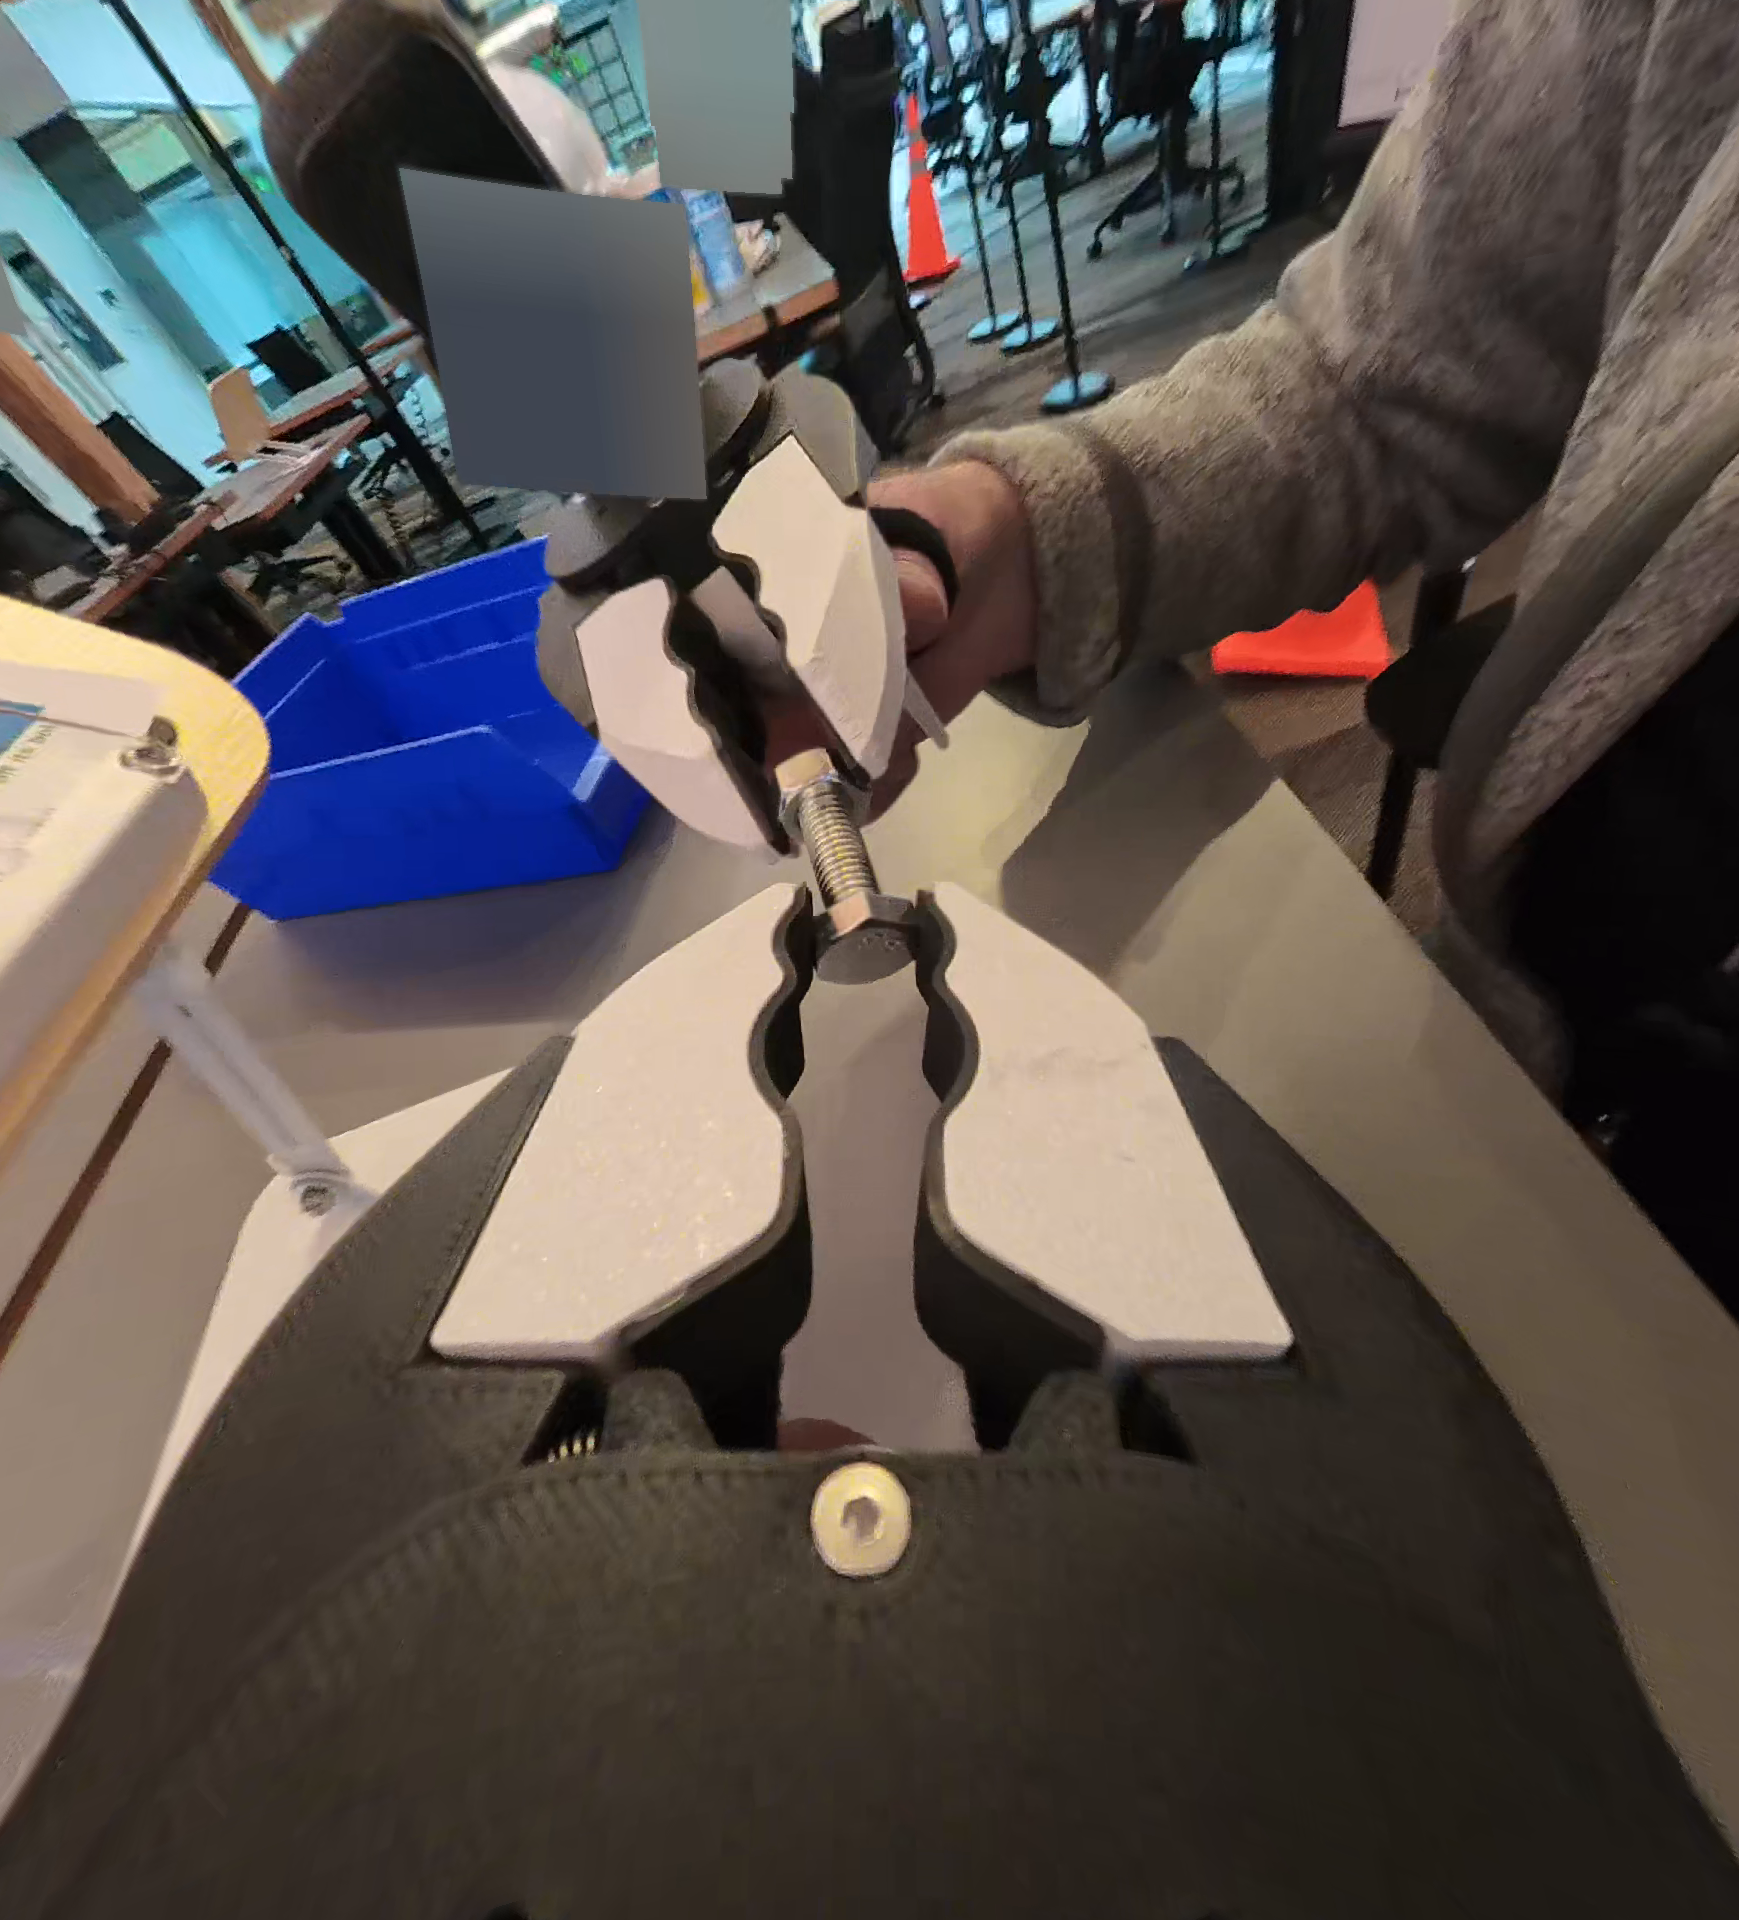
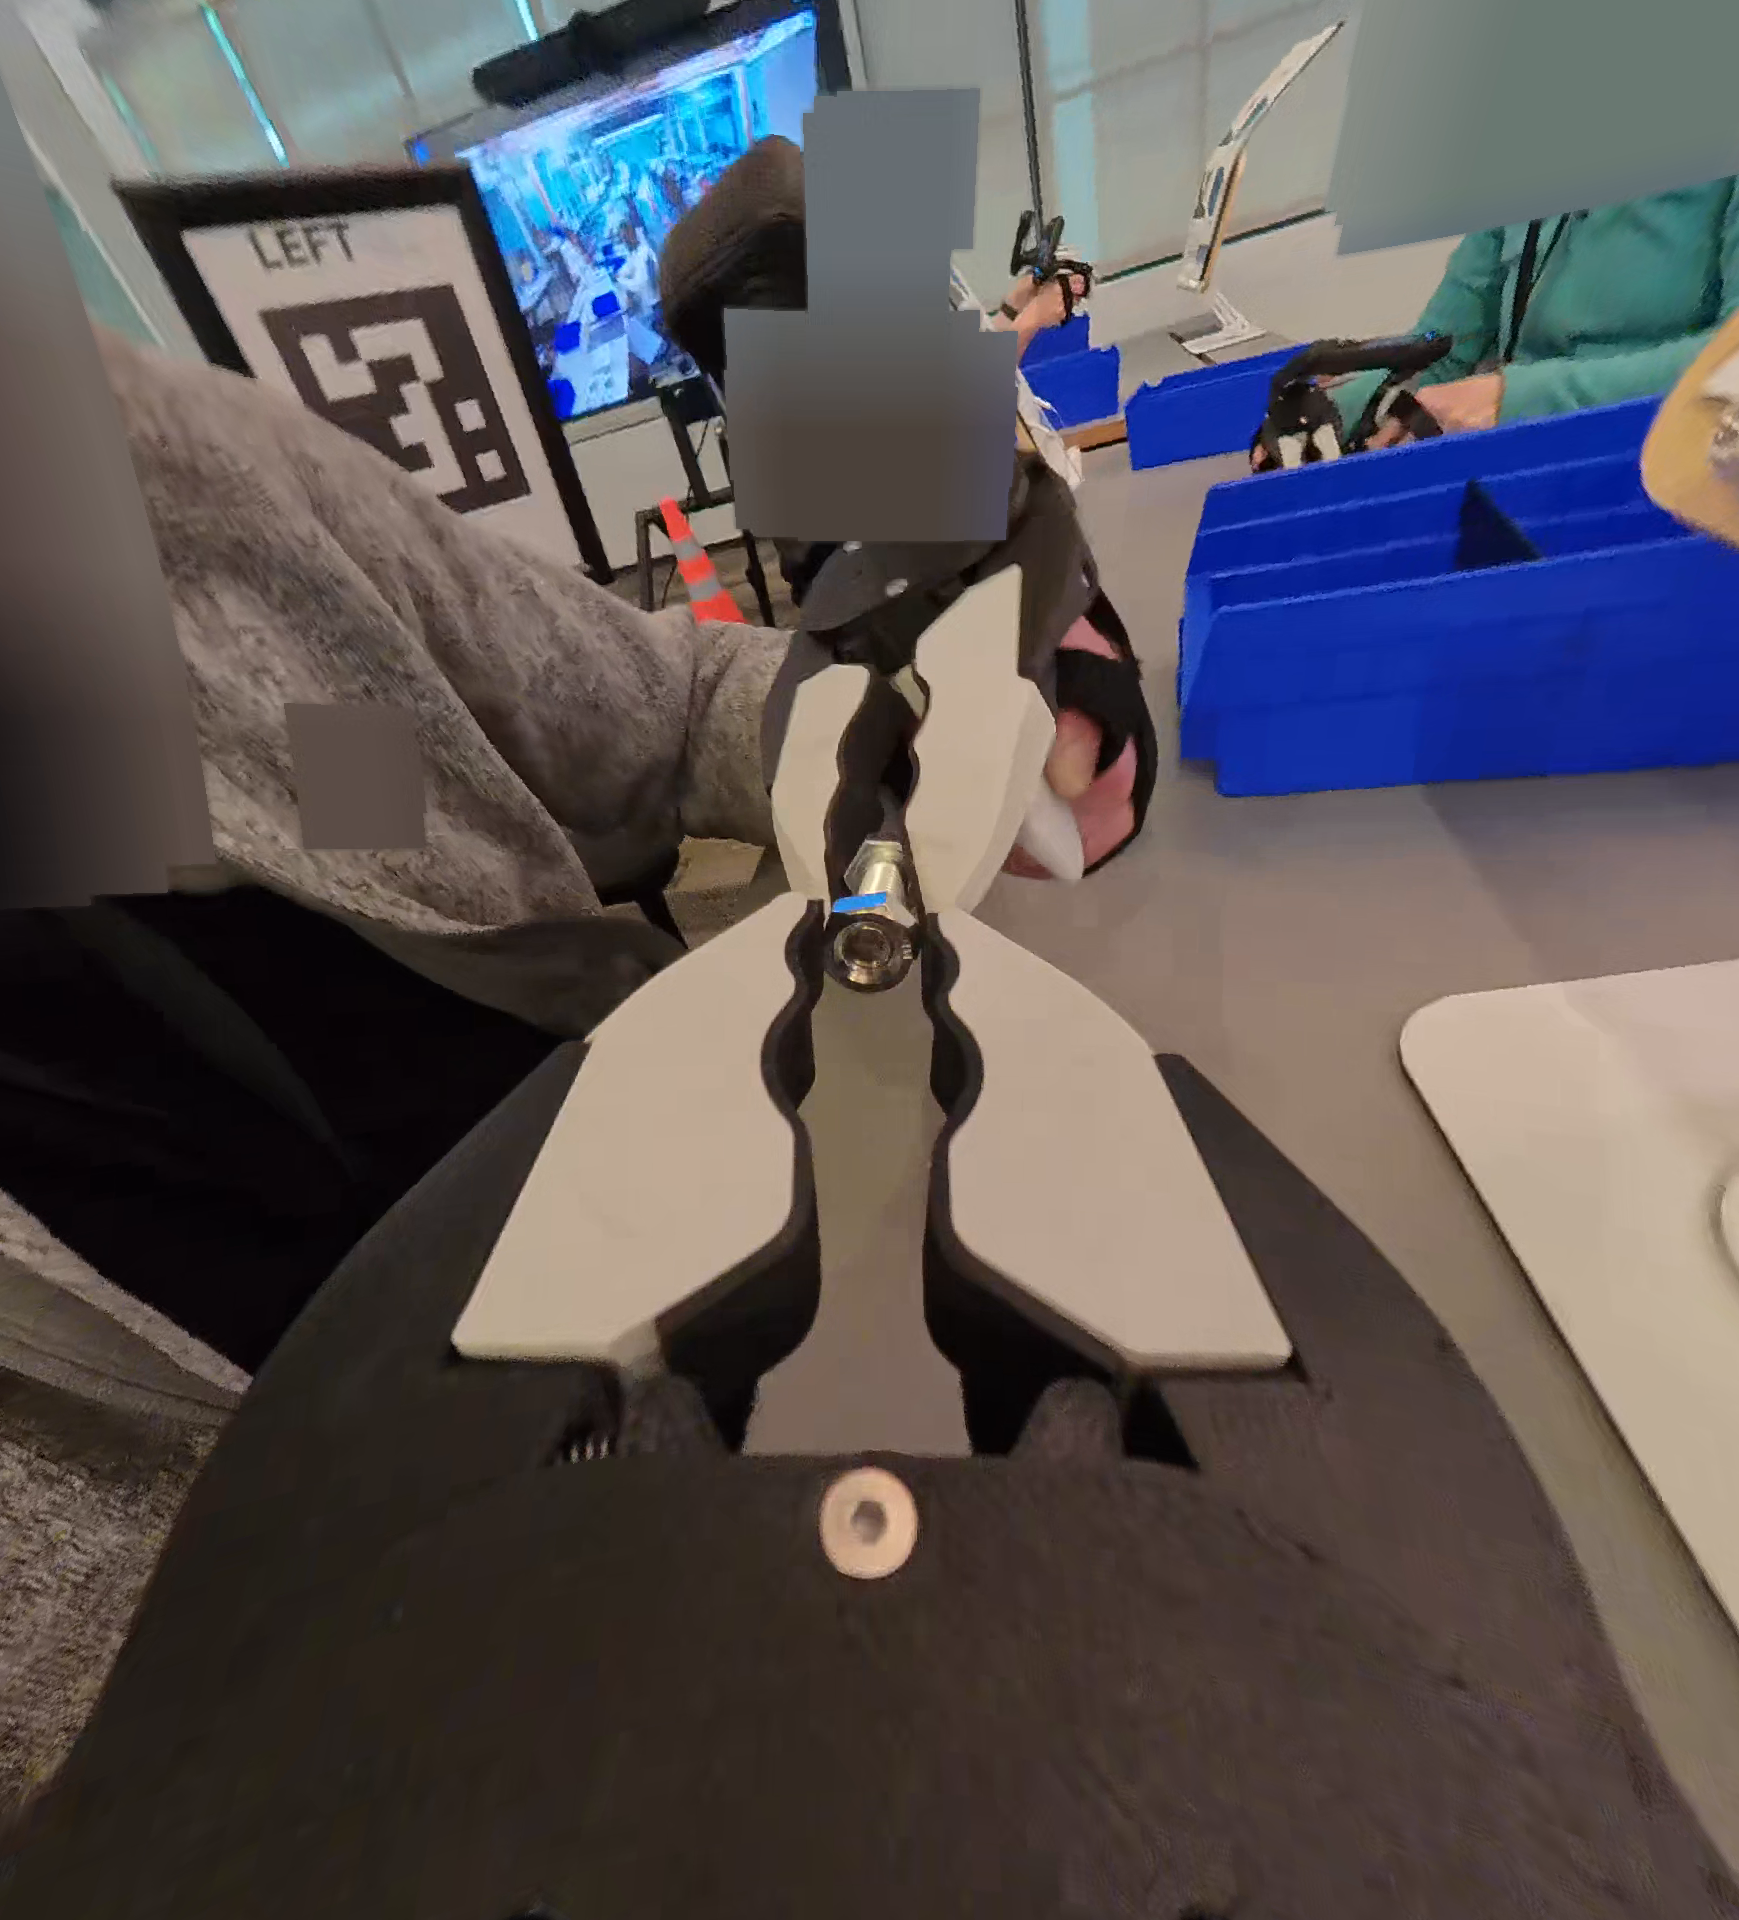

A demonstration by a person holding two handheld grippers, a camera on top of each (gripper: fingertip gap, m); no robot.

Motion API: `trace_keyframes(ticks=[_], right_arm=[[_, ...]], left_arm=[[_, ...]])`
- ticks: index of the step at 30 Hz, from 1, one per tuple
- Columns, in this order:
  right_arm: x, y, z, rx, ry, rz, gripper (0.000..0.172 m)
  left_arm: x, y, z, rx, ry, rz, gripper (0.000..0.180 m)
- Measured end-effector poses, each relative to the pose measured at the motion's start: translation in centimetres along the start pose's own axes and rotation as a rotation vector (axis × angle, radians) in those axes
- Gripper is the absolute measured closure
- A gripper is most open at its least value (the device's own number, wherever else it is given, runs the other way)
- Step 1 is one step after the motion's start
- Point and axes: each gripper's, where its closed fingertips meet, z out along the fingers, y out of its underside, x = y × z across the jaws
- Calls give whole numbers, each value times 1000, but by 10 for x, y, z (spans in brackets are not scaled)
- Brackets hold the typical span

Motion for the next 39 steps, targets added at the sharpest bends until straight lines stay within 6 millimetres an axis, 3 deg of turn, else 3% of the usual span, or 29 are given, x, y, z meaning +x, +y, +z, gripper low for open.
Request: trace_keyframes(ticks=[6, 8, 13, 15, 18, 19, 20, 21, 25, 30, 34, 36, 39], right_arm=[[6, 6, -2, -18, 51, 21, 154], [8, 7, -3, 8, 36, 133, 154], [19, 17, -6, 147, -34, 462, 155], [21, 22, -7, 159, -14, 477, 155], [20, 20, -8, 168, 19, 396, 154], [19, 20, -7, 146, 37, 347, 141], [21, 22, -6, 106, 74, 299, 118], [22, 22, -7, 73, 104, 238, 112], [17, 15, -13, -45, 211, -121, 120], [11, 14, -11, -284, 305, -614, 131], [5, 11, -7, -333, 278, -745, 135], [2, 13, -5, -356, 250, -778, 148], [-2, 12, -2, -349, 231, -795, 153]], left_arm=[[-3, 8, 3, -78, -71, 95, 162], [-7, 11, 3, -156, -148, 239, 162], [-19, 23, 4, -453, -373, 785, 162], [-19, 28, 6, -465, -378, 805, 162], [-18, 26, 7, -389, -347, 665, 162], [-19, 25, 7, -368, -337, 606, 162], [-18, 24, 7, -329, -305, 516, 162], [-17, 21, 6, -276, -272, 413, 162], [-17, 14, 2, -81, -136, 59, 162], [-1, 4, 4, 80, 108, -245, 162], [3, -1, 2, 181, 247, -426, 162], [6, -1, 2, 204, 292, -466, 162], [8, -1, 4, 209, 312, -488, 162]])
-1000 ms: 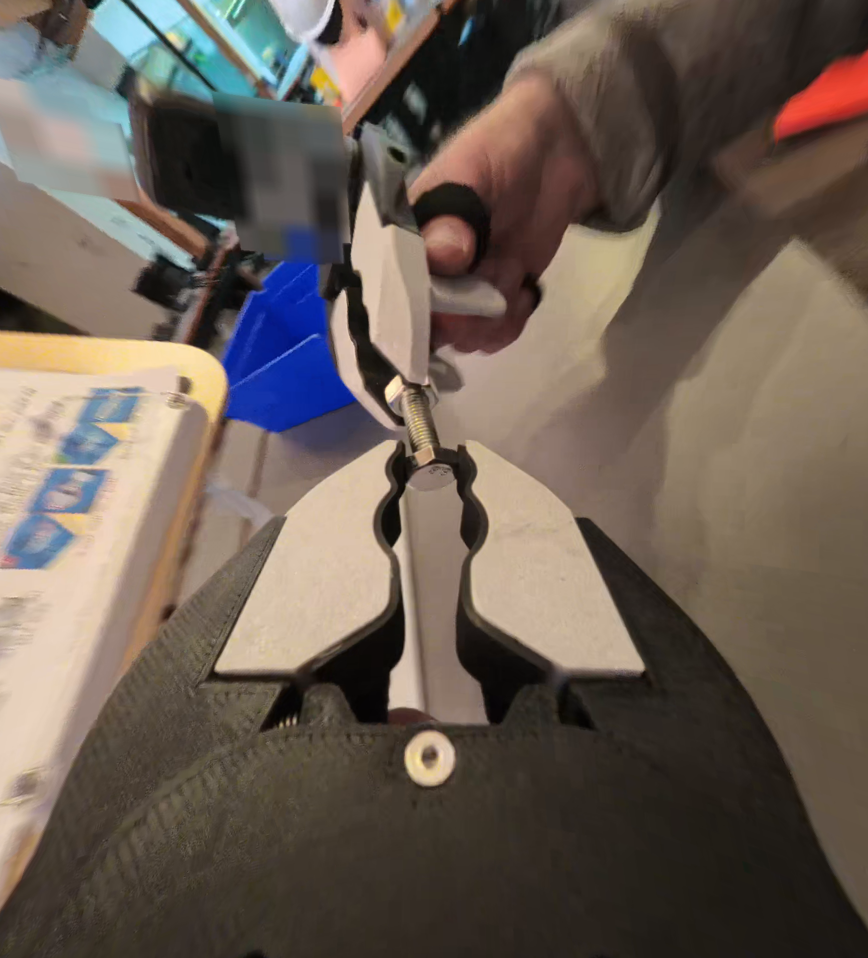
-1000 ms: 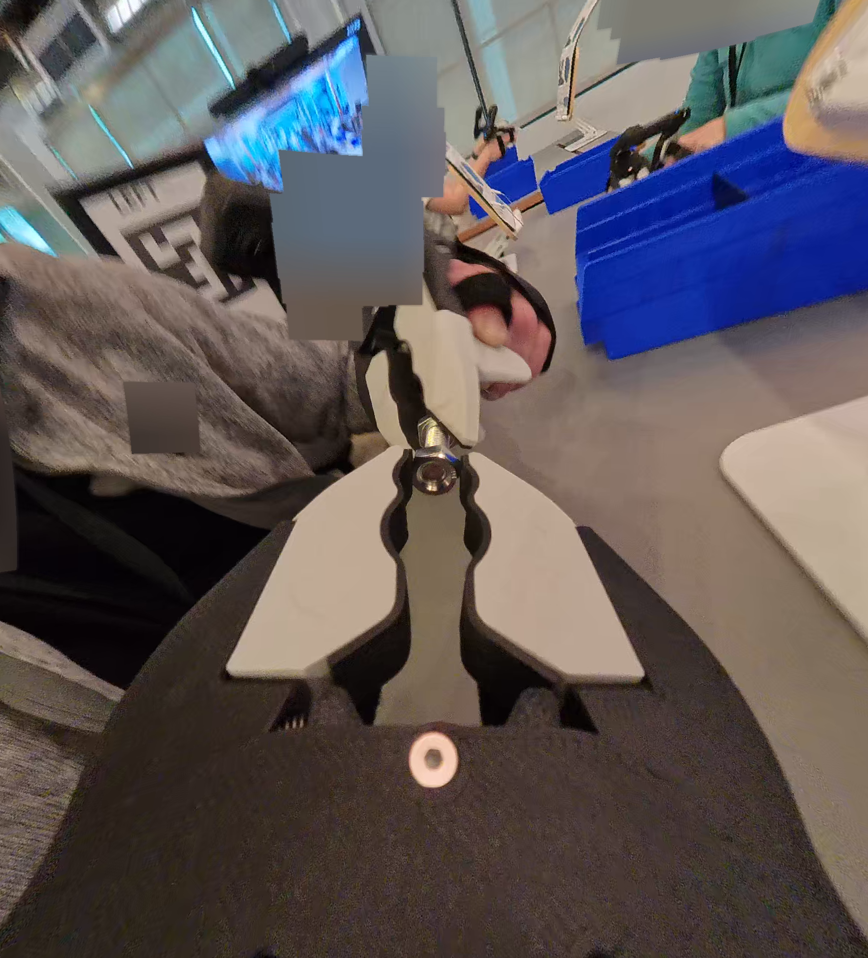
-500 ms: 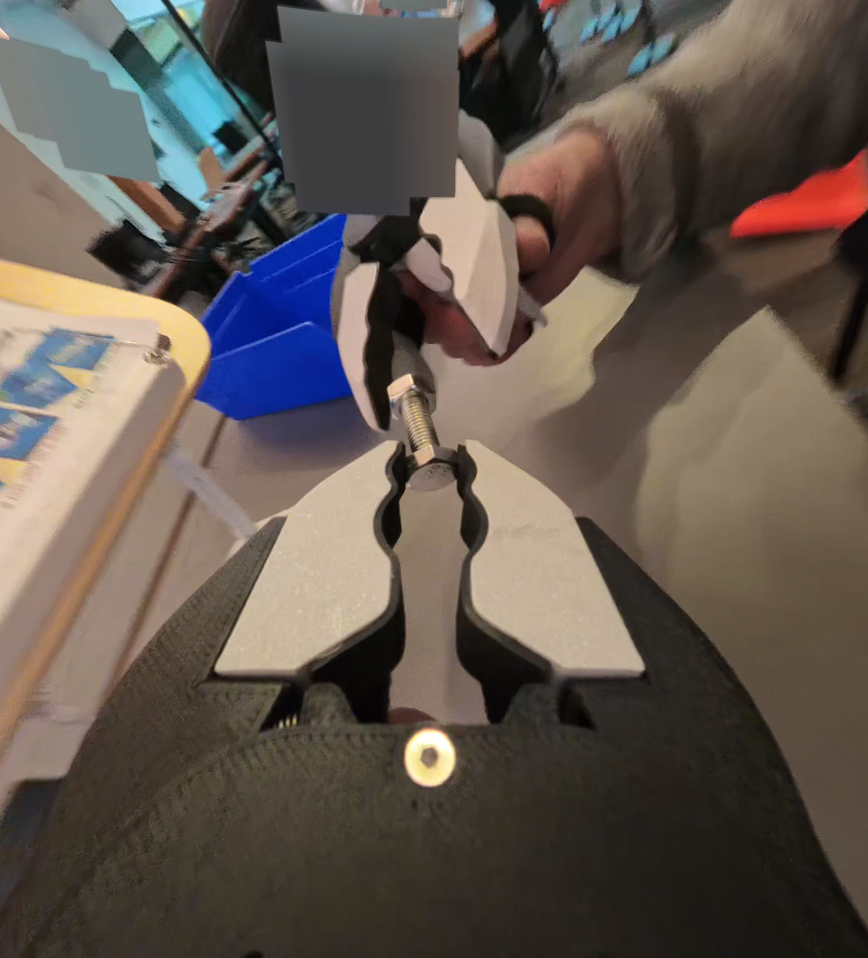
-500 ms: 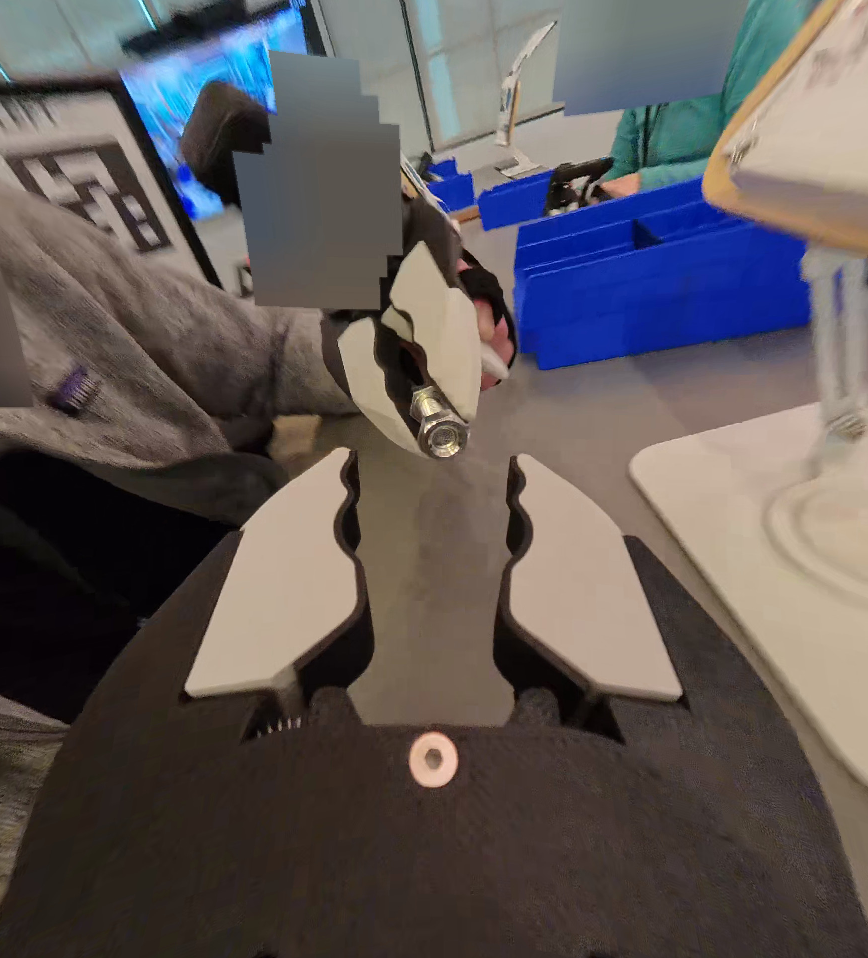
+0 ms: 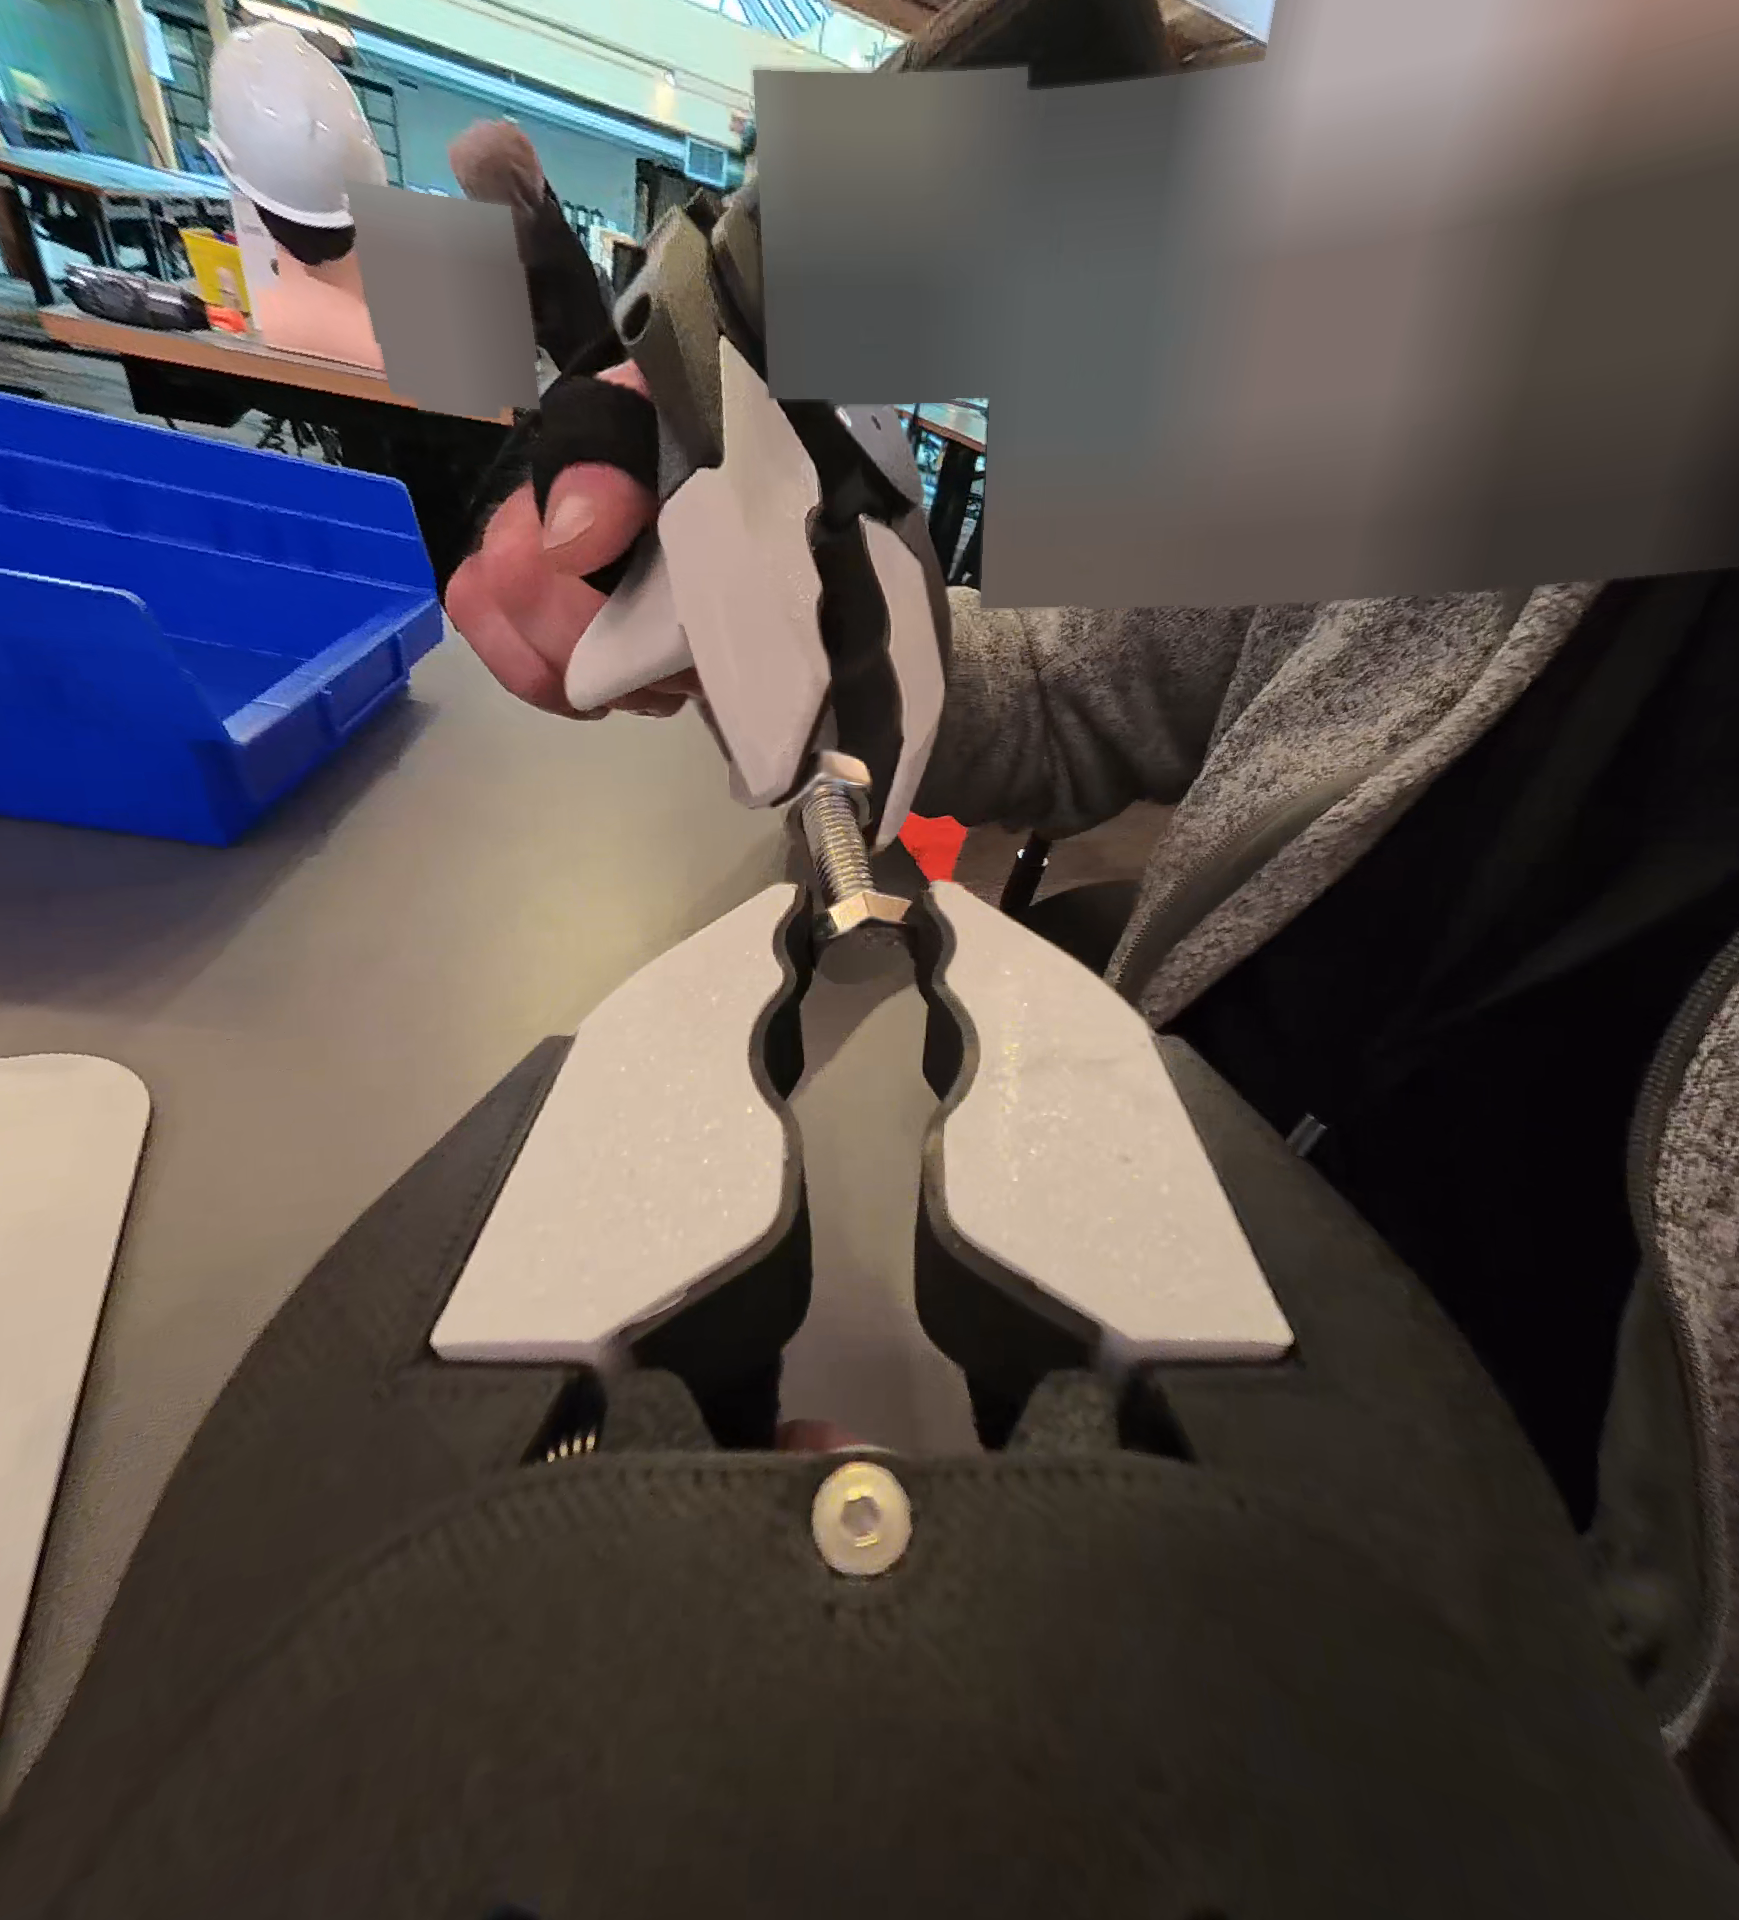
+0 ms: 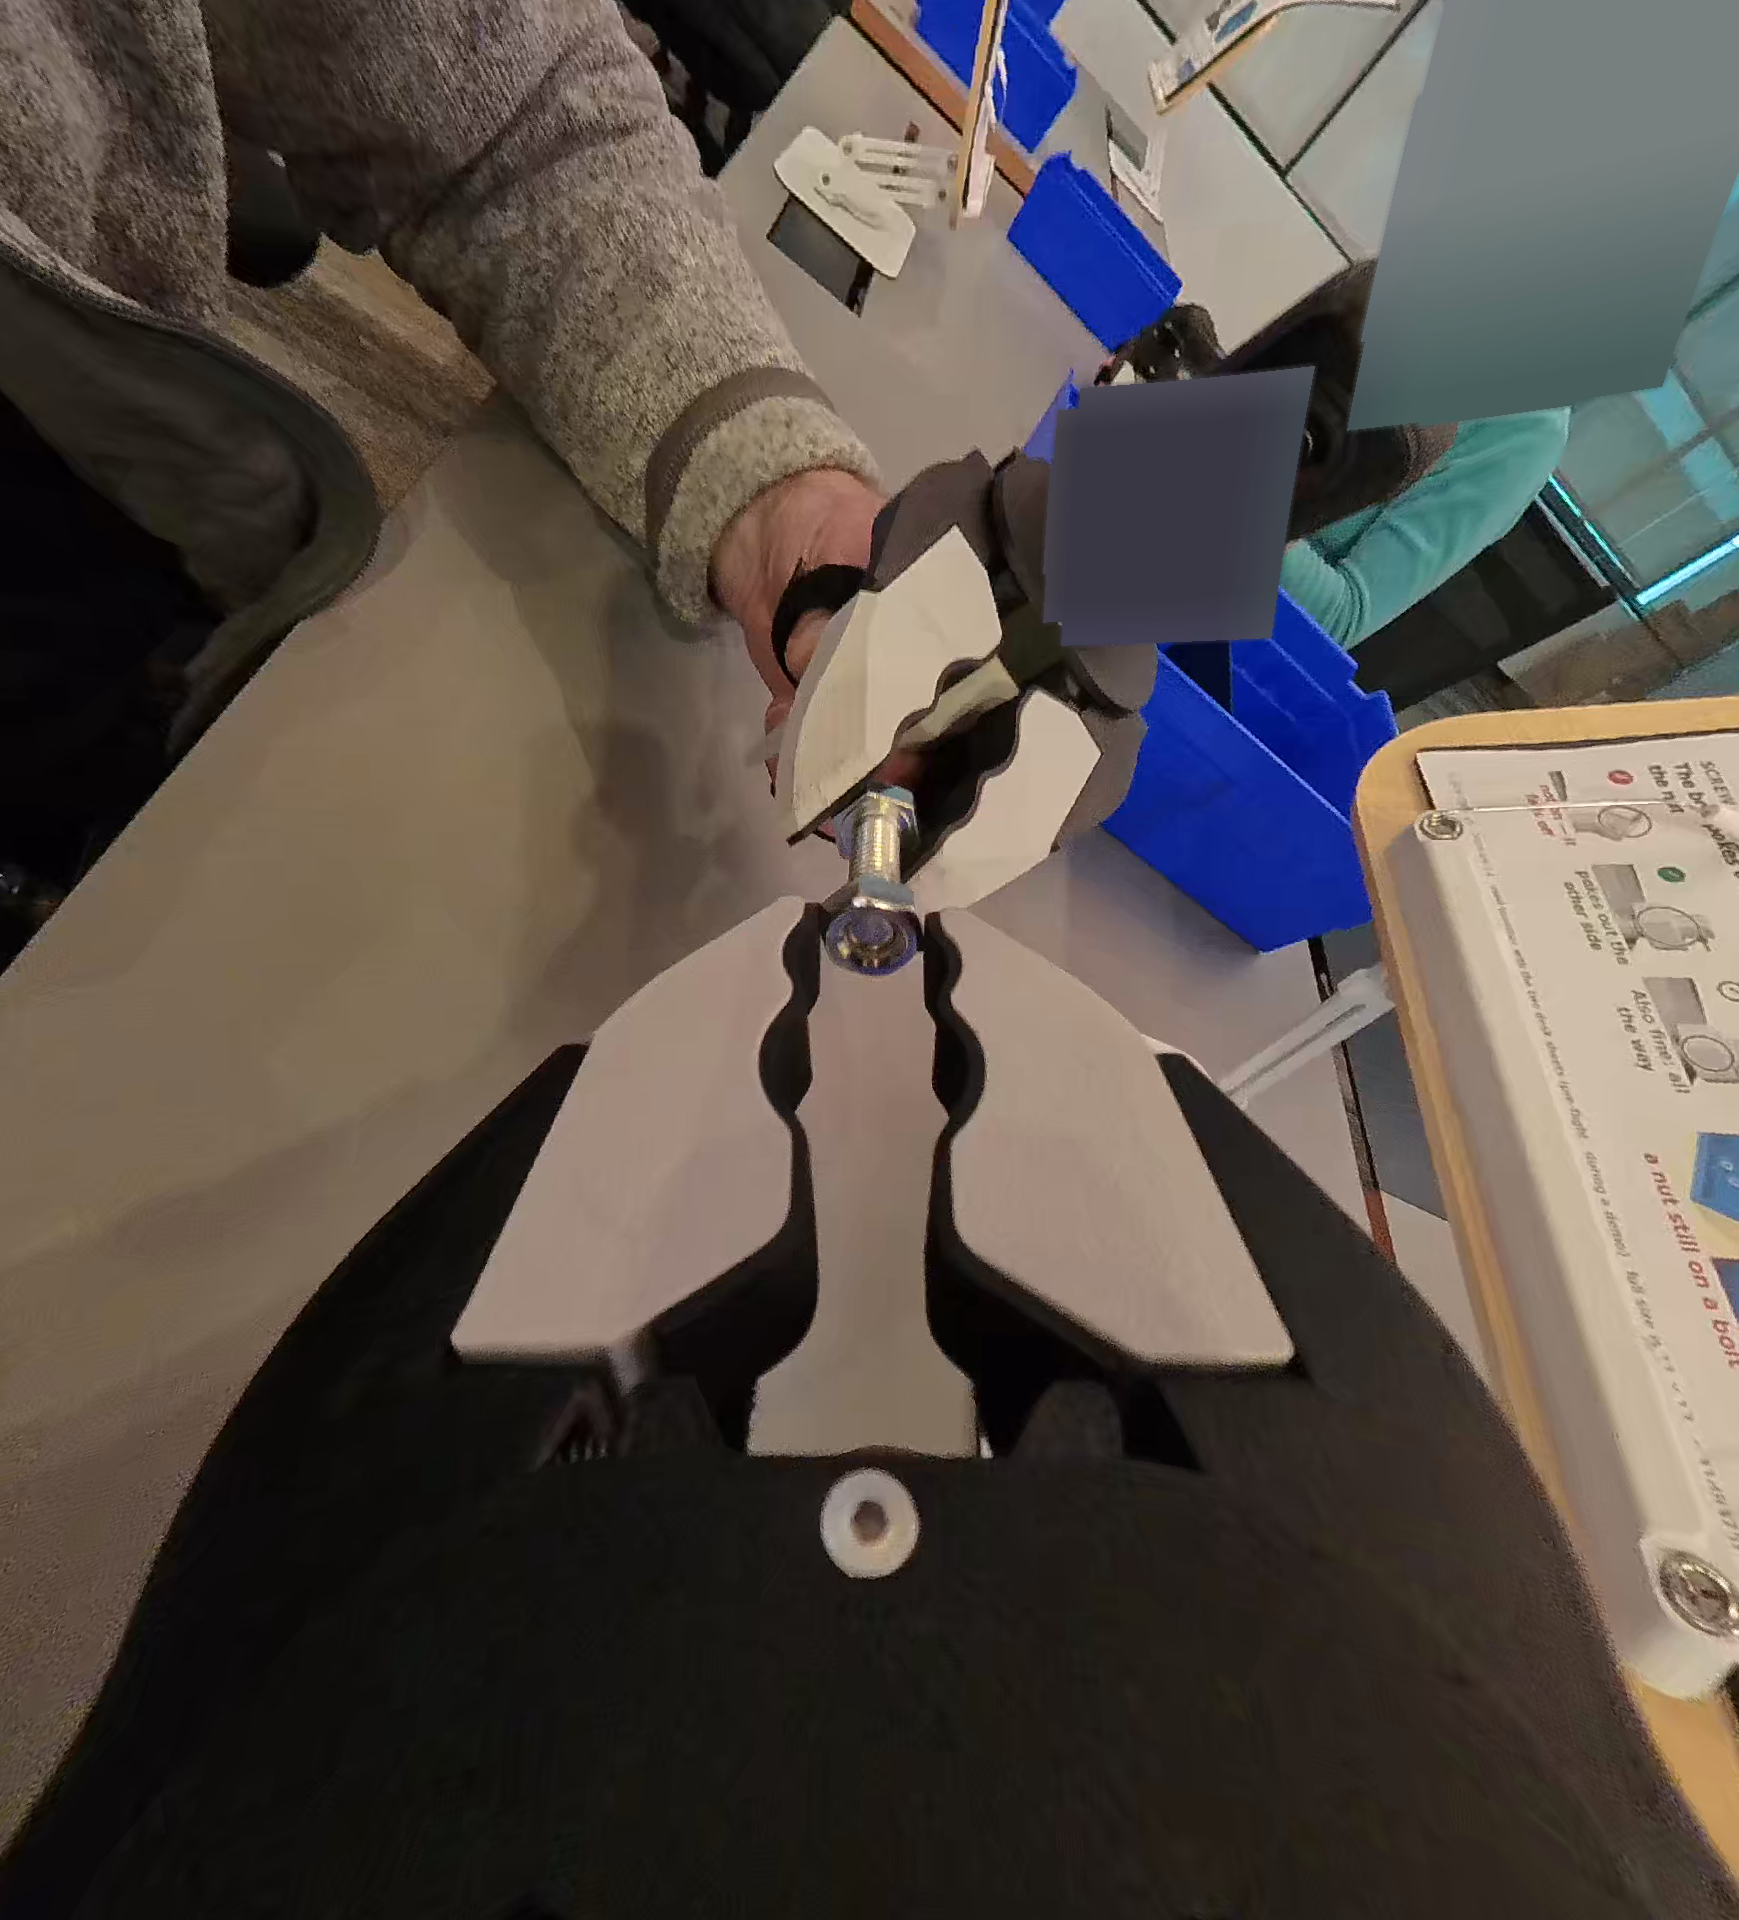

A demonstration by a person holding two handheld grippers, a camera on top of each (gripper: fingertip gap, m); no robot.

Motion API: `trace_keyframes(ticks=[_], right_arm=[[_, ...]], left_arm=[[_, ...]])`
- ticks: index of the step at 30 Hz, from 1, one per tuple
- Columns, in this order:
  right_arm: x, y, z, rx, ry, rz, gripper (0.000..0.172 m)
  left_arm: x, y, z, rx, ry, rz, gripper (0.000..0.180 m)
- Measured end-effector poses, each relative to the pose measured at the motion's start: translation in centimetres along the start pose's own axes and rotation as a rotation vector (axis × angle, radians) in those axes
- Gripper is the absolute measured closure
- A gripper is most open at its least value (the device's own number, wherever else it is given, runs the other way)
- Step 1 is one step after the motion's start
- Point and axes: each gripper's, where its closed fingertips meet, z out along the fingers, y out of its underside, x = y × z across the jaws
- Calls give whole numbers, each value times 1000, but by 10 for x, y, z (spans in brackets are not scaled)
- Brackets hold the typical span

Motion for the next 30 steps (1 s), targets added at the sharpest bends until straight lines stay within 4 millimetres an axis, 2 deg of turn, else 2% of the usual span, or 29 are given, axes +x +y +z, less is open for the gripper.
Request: trace_keyframes(ticks=[4, 7, 14, 16, 19, 22, 25, 30], right_arm=[[-2, 0, 0, -3, 6, -13, 154], [-2, 1, 0, -10, 0, 41, 154], [0, 7, 1, 82, -43, 375, 154], [1, 6, -1, 116, -30, 390, 154], [1, 9, -1, 94, 8, 344, 155], [1, 6, -1, 91, 48, 296, 155], [5, 6, -4, 40, 121, 181, 155], [10, 0, -6, -64, 182, -29, 154]], left_arm=[[1, 0, 0, 21, 44, -62, 162], [-1, 1, 0, 25, 35, -56, 163], [-12, 4, -2, -133, -184, 273, 162], [-13, -3, -4, -108, -203, 278, 162], [-17, -13, -13, -28, -191, 177, 137], [-20, -18, -20, 33, -182, 102, 134], [-16, -15, -14, 65, -81, -58, 125], [-12, -18, -10, 202, 100, -330, 135]])
